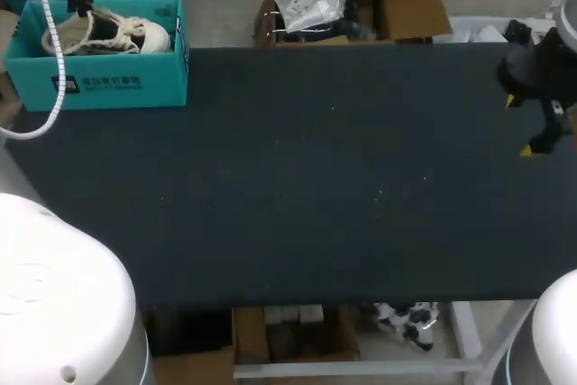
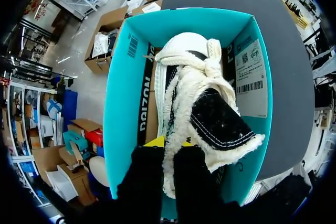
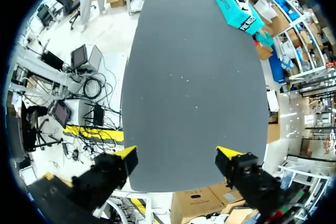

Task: Open the shoe tongue, take the insole out of the shoe, put the insole back into the shoe, and pack the shoe into the shoebox

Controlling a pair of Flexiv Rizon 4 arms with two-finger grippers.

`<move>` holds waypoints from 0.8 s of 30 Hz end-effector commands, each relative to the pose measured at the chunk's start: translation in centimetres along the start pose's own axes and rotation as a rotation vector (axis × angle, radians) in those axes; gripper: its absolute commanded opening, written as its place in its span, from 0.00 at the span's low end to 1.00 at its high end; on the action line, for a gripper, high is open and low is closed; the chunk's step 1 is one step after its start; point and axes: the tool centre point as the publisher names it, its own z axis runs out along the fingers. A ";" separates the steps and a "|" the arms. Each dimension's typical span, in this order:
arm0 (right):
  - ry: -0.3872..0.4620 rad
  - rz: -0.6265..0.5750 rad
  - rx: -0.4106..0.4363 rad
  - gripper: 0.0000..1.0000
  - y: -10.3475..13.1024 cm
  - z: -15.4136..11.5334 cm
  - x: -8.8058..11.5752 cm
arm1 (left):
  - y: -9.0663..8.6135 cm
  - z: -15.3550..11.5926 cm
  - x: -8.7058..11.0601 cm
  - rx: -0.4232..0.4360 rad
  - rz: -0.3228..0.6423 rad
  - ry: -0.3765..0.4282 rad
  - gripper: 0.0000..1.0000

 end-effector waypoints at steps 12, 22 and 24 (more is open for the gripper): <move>0.000 -0.001 0.001 1.00 0.0 -0.1 0.1 | 0.6 6.9 -2.4 -0.033 -0.031 0.198 0.00; 0.000 -0.001 0.001 1.00 0.0 -0.1 0.1 | 1.0 4.8 -2.8 -0.008 -0.059 0.159 1.00; 0.000 -0.001 0.001 1.00 0.0 -0.1 0.1 | 0.8 3.3 -2.4 -0.009 -0.060 0.130 1.00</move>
